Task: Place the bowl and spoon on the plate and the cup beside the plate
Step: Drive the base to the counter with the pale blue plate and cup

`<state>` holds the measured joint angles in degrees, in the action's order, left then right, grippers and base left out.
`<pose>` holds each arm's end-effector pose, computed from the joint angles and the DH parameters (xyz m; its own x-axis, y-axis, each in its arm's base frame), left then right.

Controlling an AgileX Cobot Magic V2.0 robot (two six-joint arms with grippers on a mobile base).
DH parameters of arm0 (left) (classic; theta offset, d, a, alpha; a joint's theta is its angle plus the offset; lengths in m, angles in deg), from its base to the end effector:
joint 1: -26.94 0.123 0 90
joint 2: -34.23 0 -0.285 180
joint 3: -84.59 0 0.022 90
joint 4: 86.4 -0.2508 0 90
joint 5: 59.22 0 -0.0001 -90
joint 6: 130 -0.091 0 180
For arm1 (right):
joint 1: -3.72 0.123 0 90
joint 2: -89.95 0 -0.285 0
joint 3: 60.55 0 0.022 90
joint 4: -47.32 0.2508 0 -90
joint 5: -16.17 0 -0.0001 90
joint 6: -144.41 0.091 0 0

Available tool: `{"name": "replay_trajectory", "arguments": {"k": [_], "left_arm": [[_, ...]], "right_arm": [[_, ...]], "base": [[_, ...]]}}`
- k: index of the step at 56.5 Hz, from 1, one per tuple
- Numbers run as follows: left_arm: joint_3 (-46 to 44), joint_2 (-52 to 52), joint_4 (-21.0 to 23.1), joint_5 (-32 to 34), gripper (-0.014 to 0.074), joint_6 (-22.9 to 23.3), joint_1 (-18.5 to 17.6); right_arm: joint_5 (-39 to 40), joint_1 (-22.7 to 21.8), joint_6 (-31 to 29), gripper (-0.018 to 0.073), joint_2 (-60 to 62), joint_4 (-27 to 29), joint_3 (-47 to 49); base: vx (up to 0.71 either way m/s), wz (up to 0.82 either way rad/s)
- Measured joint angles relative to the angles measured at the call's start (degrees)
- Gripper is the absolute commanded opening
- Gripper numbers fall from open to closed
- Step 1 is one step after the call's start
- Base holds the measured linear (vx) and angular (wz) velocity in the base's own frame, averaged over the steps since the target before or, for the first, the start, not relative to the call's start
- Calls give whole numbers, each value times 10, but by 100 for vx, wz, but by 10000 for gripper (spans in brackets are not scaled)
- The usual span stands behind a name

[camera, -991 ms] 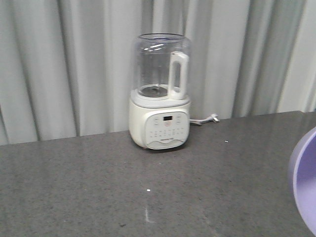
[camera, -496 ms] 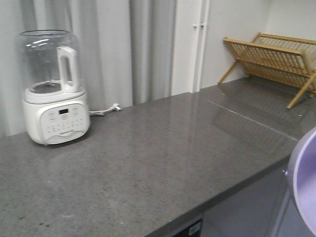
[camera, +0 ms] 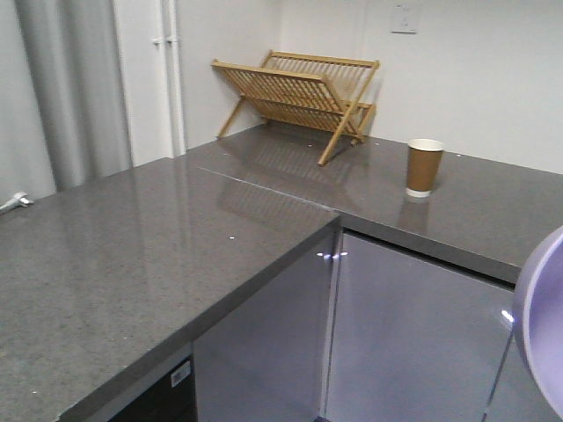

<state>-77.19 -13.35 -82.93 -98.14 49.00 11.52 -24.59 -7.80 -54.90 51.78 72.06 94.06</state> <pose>0.1104 -0.0340 0.4331 -0.2529 0.0390 -0.9667 0.2938 0.9551 -0.0383 0.0799 0.0091 0.4128 -0.1972 0.0390 -0.9796 -0.0704 0.9961 0.0538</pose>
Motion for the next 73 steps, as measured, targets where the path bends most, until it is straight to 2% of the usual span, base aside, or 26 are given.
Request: {"name": "replay_trajectory", "arguments": {"k": [38,73], "left_arm": [[0,0,0,0,-3,0,0],[0,0,0,0,-3,0,0]], "right_arm": [[-1,0,0,-9,0,0,0],[0,0,0,-9,0,0,0]], "base": [[3,-40],[29,-23]]}}
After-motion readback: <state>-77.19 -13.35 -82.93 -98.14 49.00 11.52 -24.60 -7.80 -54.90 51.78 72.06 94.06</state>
